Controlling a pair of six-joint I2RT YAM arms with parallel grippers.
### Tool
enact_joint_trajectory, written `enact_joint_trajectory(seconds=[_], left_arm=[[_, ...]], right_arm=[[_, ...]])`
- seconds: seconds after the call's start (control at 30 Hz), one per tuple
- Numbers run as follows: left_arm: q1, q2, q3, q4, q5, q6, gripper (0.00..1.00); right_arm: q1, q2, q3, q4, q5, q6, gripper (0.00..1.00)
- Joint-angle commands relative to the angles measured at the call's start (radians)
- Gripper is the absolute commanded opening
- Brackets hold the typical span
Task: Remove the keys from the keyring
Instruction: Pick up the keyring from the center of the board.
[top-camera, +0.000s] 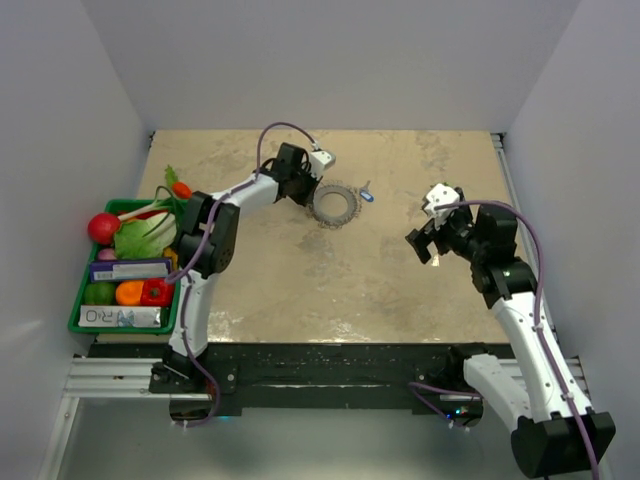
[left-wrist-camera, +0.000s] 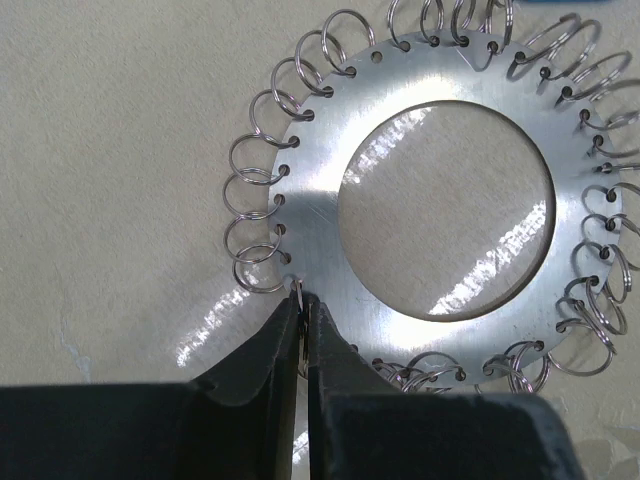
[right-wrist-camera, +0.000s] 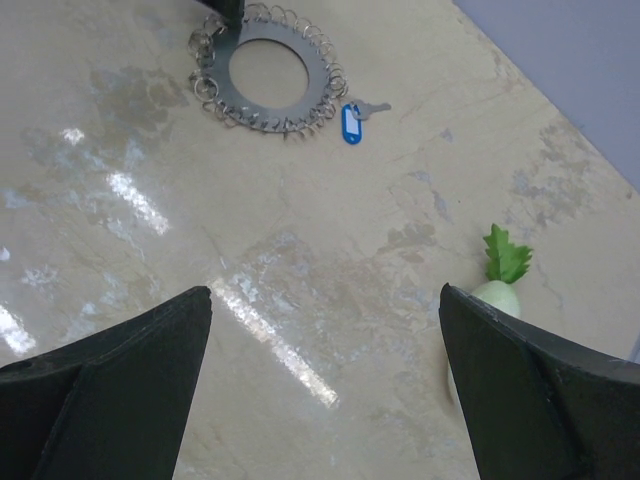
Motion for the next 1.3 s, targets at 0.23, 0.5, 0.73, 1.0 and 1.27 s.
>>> enact_joint_trajectory(seconds=[0.23, 0.5, 0.73, 1.0, 1.27], left_arm=[[-0.004, -0.114, -0.028, 0.014, 0.054, 0.027, 0.0], [-0.004, -0.165, -0.031, 0.005, 0.071, 0.044, 0.0], [-0.004, -0.206, -0.041, -0.017, 0.1, 0.064, 0.0], [-0.004, -0.264, -0.064, -0.038, 0.163, 0.084, 0.0], [-0.004, -0.321, -0.081, -0.067, 0.223, 0.11, 0.0]], right_arm=[[-0.003, -0.018, 0.075, -0.07, -0.077, -0.067, 0.99], [-0.002, 0.008, 0.076, -0.05, -0.178, -0.093, 0.99], [-0.003, 0.036, 0.09, -0.04, -0.209, -0.132, 0.99], [0.0, 0.075, 0.098, 0.015, -0.229, -0.127, 0.99], [0.039, 0.155, 0.093, 0.097, -0.226, -0.108, 0.97]])
